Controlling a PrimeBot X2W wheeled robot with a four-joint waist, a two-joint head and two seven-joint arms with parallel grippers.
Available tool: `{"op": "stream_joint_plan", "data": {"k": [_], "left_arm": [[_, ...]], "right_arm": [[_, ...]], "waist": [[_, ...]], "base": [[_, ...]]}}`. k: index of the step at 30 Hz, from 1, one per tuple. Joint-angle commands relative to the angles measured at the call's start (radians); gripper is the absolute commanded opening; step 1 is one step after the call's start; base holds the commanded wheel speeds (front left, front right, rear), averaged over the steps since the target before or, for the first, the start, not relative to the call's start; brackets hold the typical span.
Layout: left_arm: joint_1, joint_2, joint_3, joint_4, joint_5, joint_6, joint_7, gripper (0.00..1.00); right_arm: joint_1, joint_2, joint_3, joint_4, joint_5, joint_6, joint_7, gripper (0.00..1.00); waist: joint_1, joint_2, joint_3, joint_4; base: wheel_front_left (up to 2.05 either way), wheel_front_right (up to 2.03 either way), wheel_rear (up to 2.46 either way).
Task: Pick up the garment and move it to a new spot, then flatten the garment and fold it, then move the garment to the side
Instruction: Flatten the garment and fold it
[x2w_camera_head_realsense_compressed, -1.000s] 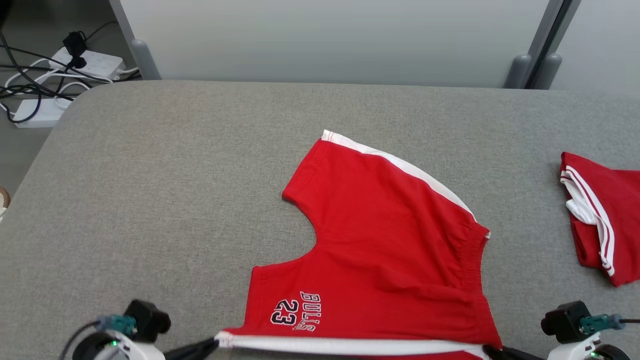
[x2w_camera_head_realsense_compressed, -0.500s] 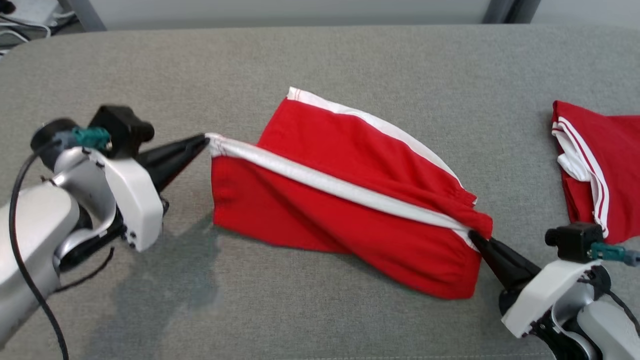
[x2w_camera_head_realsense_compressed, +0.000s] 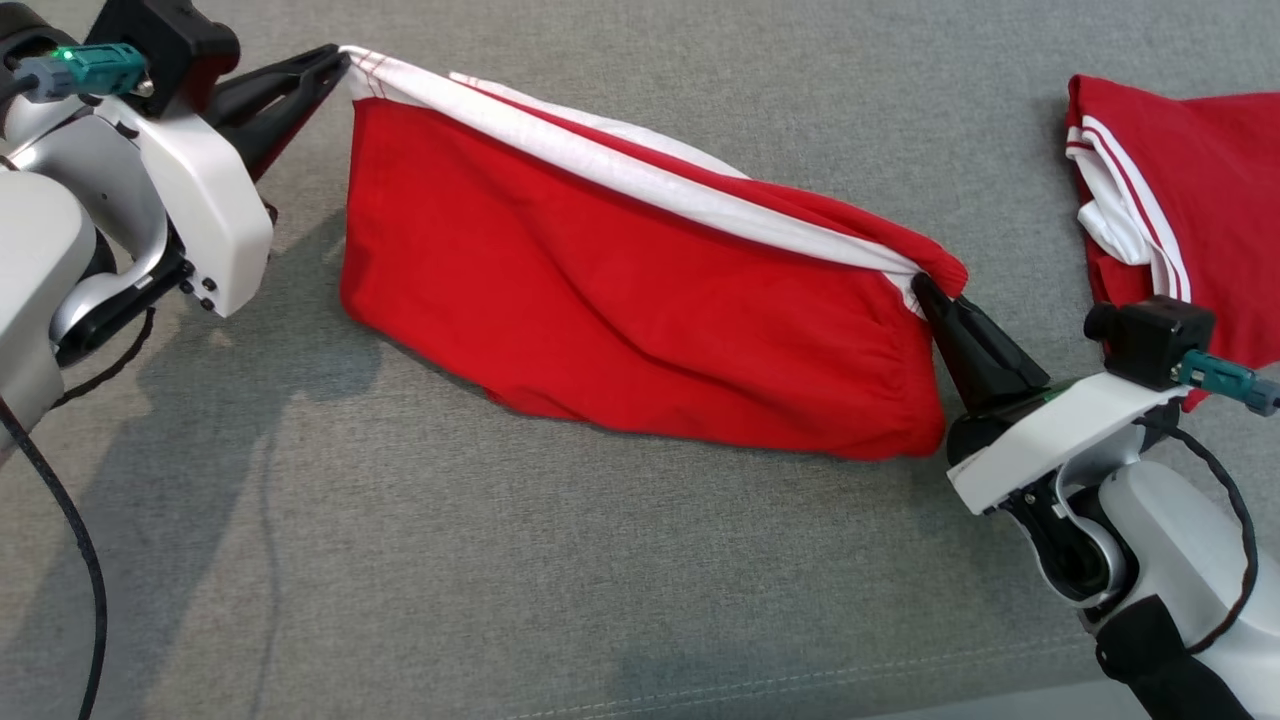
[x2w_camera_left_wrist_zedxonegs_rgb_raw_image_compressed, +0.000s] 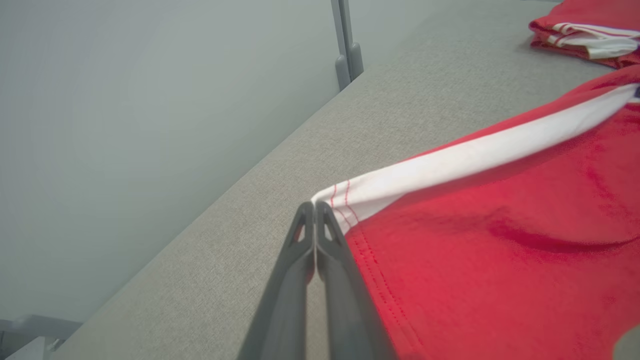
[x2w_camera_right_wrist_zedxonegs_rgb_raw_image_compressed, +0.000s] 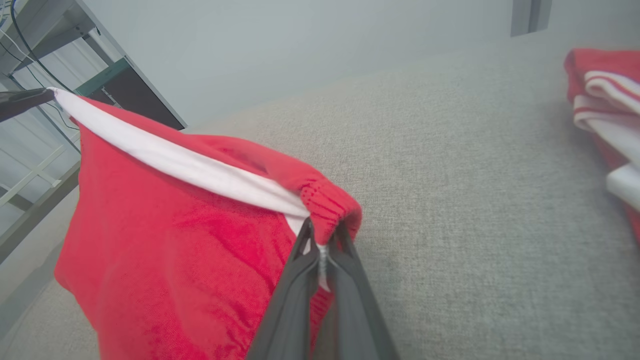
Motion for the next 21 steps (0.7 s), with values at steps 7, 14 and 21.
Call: {"op": "stream_joint_plan", "data": {"k": [7,14,21], "left_arm": [[-0.104,0.016,-0.025,0.099,-0.026,0.001,-0.079,0.00],[-0.138,0.023,-0.046,0.173,-0.025,0.001,-0.100,0.00],[-0.157,0.017,-0.051,0.239,-0.030,0.001,-0.078,0.00]], "right_arm": [[-0.043,0.027,0.032,0.024,0.014,0.000,-0.015,0.00],[-0.064,0.043,0.071,0.027,0.041,0.000,-0.025,0.00],[-0.111,0.077,0.094,0.041,0.045,0.000,-0.043,0.00]], "waist": [[0.0000,0.0000,0.065,-0.063],[0.0000,0.0000,0.093,-0.110],[0.0000,0.0000,0.124,-0.143]], "base": [[0.00,0.00,0.00],[0.00,0.00,0.00],[0.00,0.00,0.00]]}}
